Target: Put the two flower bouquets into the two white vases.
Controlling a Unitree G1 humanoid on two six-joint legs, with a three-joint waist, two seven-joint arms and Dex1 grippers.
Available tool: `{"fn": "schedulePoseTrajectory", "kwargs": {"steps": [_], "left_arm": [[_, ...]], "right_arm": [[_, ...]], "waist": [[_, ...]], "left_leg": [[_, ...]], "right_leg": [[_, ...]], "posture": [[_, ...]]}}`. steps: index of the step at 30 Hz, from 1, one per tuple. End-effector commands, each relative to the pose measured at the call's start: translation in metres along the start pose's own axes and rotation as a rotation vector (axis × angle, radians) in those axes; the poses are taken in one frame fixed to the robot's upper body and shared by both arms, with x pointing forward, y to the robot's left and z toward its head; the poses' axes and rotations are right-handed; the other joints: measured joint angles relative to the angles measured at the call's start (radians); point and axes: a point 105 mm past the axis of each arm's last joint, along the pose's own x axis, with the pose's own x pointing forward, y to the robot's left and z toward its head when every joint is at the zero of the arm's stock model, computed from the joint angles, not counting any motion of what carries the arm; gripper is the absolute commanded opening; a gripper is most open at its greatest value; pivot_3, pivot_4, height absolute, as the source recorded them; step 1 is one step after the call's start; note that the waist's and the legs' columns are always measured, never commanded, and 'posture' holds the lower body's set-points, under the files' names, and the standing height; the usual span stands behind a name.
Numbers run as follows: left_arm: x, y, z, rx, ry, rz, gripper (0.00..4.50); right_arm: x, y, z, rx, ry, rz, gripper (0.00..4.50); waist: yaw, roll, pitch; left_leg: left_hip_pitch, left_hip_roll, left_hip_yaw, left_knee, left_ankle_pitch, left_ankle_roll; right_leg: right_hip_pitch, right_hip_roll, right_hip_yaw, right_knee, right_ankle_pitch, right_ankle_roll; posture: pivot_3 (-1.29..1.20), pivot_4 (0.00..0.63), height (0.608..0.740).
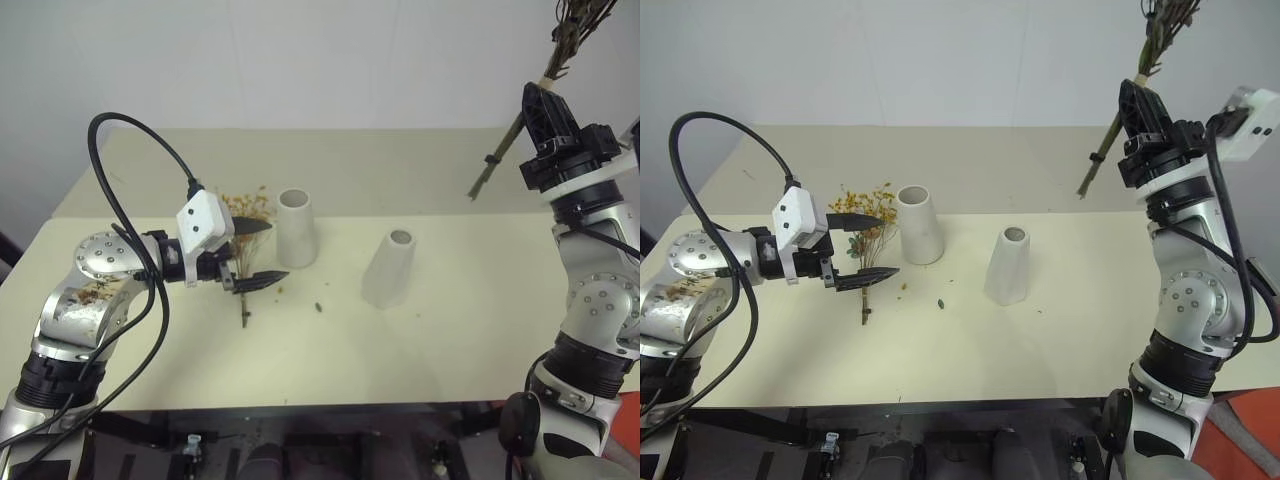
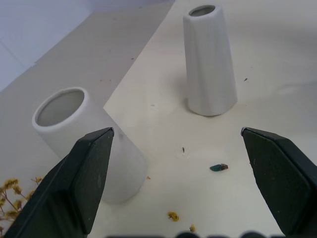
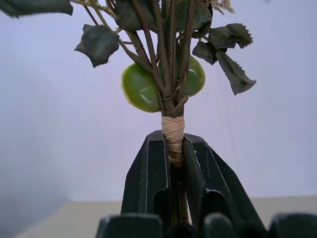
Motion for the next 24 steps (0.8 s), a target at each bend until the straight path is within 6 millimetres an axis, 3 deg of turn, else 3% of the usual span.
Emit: {"fn": "schedulePoseTrajectory", "kwargs": {"steps": [1,12,24], "left_arm": [[-0.002,0.003,0.006,0.024,-0.001,0.002,4.5],[0.0,0.0,0.011,0.02,-0.018,-0.002,4.5],[0.001,-0.001,0.014,0.016,-0.034,-0.005,4.5]], "right_arm": [[-0.004,0.024,0.01,-0.006,-0.01,0.091,0.2],[-0.003,0.044,-0.017,0.089,0.025,0.144,0.2],[0.004,0.045,-0.031,0.098,0.054,0.172,0.2]], "waist": [[0.0,0.0,0.0],[0.0,0.0,0.0],[0.0,0.0,0.0]], "left_leg": [[0.0,0.0,0.0,0.0,0.0,0.0],[0.0,0.0,0.0,0.0,0.0,0.0],[0.0,0.0,0.0,0.0,0.0,0.0]], "right_leg": [[0.0,0.0,0.0,0.0,0.0,0.0],[0.0,0.0,0.0,0.0,0.0,0.0],[0.0,0.0,0.0,0.0,0.0,0.0]], "posture": [[0.0,0.15,0.74],[0.0,0.15,0.74],[0.0,0.15,0.74]]}}
